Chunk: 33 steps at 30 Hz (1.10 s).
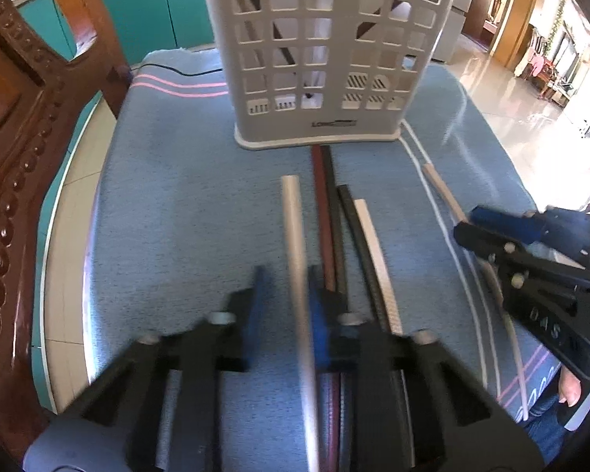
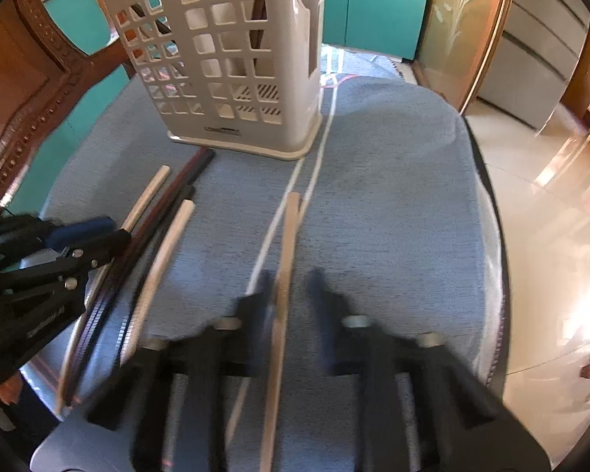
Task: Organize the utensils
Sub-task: 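Close the left tool on a white chopstick while the right tool closes on a wooden one, then lift both held chopsticks up over the white holder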
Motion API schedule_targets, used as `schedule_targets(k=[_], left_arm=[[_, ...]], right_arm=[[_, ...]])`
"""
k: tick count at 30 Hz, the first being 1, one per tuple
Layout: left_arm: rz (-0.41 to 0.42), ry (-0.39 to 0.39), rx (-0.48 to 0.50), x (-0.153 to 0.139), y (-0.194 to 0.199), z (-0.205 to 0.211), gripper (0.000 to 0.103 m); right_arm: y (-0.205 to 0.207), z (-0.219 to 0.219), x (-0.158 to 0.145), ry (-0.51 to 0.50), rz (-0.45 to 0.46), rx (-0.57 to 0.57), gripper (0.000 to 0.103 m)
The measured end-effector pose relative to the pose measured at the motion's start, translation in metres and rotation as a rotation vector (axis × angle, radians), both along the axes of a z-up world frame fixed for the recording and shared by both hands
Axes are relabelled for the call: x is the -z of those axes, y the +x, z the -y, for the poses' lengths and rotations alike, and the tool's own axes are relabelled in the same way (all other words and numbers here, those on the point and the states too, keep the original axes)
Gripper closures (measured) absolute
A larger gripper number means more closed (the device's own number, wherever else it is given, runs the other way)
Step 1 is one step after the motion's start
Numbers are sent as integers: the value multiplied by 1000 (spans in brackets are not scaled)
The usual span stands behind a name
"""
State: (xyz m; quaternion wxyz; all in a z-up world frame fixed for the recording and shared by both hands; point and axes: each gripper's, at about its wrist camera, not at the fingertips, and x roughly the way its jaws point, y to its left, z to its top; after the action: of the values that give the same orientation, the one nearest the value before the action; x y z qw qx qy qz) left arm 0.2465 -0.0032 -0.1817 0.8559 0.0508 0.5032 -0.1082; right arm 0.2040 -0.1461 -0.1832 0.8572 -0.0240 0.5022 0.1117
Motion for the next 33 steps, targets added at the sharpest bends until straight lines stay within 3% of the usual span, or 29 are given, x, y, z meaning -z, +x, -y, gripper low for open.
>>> schedule_targets(k=[3,9,12,17,22,25,29,33], left_arm=[[13,-20,1,-3,-1,-2,96],[174,-78,-21,-49,-19,-15,96],[278,-140,-13,-88,-41,-23,96],[451,-229,-1,-154,-82,-36,97],[607,-276,8,-220,-101,-41,97],[681,-324,-8,-257,-93,-44,97],[819,-385,-101,-278,-75,-50,97],[884,-402,-194,-259,-48,-47,96]], right_arm=[[-3,-2,-7,16,35,-12,97],[-24,5,-65,94,207,-43,97],[-49,13,-112,144,329,-79,97],[-84,24,-168,210,455,-110,97],[-78,31,-226,286,572,-105,97],[-65,33,-256,309,648,-60,97],[-49,39,-272,371,794,52,97],[-33,34,-253,354,859,134,97]])
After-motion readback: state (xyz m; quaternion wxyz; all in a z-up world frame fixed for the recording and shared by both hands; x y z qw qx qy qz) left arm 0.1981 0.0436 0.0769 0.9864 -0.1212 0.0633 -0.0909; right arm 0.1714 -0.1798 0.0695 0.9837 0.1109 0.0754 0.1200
